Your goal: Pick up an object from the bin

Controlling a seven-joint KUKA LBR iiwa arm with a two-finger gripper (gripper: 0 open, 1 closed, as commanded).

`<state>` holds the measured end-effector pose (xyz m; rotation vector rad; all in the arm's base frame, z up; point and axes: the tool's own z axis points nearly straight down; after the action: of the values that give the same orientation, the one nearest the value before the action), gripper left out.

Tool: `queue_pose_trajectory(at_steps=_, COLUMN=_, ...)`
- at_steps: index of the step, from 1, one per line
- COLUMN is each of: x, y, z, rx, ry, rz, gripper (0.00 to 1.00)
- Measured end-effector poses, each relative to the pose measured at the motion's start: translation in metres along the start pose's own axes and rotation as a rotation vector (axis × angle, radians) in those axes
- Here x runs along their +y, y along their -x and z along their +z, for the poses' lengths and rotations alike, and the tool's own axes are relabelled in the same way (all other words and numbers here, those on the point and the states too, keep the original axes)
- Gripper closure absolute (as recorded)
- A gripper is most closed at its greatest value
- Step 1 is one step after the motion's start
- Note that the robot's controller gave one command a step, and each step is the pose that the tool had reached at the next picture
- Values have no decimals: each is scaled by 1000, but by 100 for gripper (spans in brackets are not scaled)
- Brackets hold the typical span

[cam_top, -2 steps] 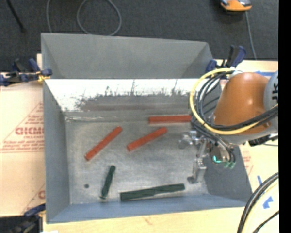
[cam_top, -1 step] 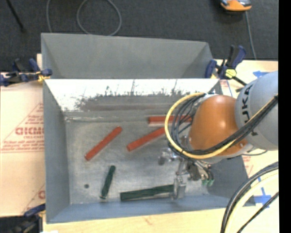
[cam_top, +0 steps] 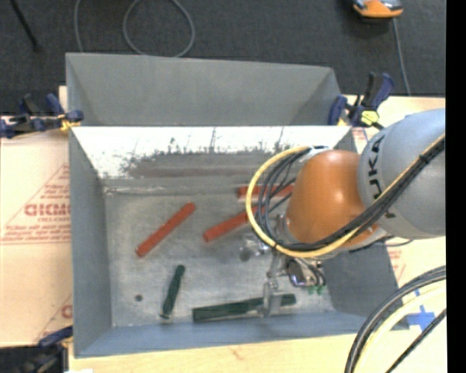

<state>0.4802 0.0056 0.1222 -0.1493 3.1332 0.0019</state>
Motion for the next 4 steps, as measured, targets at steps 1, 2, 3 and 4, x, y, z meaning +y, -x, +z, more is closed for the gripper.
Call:
queue_pose_trajectory(at_steps=1, x=9, y=20, z=13, rx=-1, ry=-1, rz=80, gripper=0)
queue_pose_trajectory(at_steps=2, x=70, y=7, z=51, rx=-10, ry=-1, rz=-24, gripper=0)
queue_pose_trajectory(at_steps=3, x=123, y=13, z=49, rx=-18, ry=-1, rz=-202, gripper=0)
queue_pose_trajectory(at_steps=4, x=122, y=8, z=50, rx=0, ry=-1, rz=-203, gripper=100)
